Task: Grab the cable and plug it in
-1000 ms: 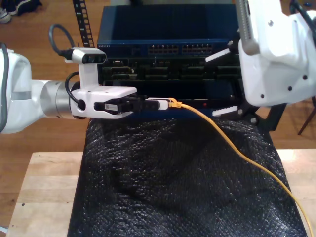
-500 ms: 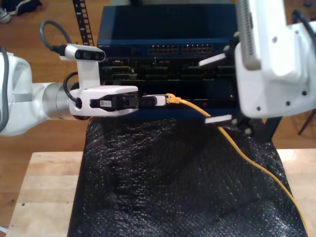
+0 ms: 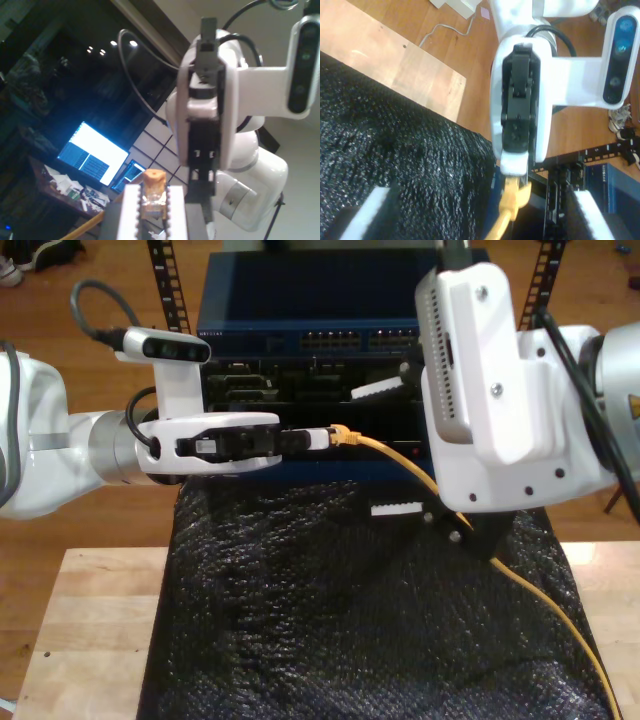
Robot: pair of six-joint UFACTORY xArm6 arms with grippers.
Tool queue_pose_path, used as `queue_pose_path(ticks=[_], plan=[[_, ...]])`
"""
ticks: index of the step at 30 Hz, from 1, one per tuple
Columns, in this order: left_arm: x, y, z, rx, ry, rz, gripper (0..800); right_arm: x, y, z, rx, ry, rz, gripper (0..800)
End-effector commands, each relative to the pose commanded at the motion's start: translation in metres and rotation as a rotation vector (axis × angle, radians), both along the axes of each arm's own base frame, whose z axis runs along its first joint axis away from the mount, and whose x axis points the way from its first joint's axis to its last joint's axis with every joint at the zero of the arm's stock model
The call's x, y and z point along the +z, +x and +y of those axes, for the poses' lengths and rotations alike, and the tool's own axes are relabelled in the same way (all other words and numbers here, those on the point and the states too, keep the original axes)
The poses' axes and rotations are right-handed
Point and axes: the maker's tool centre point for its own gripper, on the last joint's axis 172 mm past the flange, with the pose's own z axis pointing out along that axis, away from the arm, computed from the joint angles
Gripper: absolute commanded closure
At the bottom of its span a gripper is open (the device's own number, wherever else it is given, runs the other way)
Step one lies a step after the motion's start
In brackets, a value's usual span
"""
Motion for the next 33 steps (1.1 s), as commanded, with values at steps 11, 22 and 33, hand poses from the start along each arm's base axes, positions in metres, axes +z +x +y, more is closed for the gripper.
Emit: queue_pose_path(ticks=[11, 22, 33], plan=[[0.003, -0.007, 0.002, -0.026, -0.023, 0.011, 780, -0.001, 0.007, 0.006, -0.023, 0.022, -0.041, 266], [0.007, -0.012, 0.003, -0.05, -0.042, 0.014, 780, -0.003, 0.01, 0.005, -0.033, 0.026, -0.041, 357], [0.003, -0.014, 0.002, -0.072, -0.027, 0.068, 780, -0.002, 0.01, 0.005, -0.034, 0.029, -0.039, 426]])
